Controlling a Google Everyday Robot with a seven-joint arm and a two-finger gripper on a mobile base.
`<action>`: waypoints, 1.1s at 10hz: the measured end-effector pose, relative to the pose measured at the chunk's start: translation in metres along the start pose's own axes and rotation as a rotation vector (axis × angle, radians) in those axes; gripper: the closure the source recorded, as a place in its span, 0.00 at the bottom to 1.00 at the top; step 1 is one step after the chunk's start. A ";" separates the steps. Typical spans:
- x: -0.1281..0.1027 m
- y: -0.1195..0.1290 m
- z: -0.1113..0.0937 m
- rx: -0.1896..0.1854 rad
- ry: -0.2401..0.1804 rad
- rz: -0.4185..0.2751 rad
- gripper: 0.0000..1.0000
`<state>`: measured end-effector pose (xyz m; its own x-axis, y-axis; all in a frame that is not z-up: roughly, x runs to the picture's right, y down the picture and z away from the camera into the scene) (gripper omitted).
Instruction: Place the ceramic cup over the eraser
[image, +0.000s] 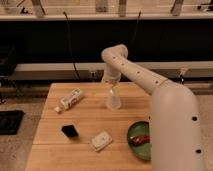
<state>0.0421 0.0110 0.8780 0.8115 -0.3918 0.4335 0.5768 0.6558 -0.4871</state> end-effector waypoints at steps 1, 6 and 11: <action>0.002 0.001 0.002 0.000 -0.004 0.001 0.20; 0.015 0.010 0.016 -0.028 -0.014 0.012 0.20; 0.008 0.011 0.017 -0.049 -0.031 -0.006 0.62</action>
<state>0.0539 0.0262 0.8891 0.8052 -0.3746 0.4596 0.5861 0.6205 -0.5210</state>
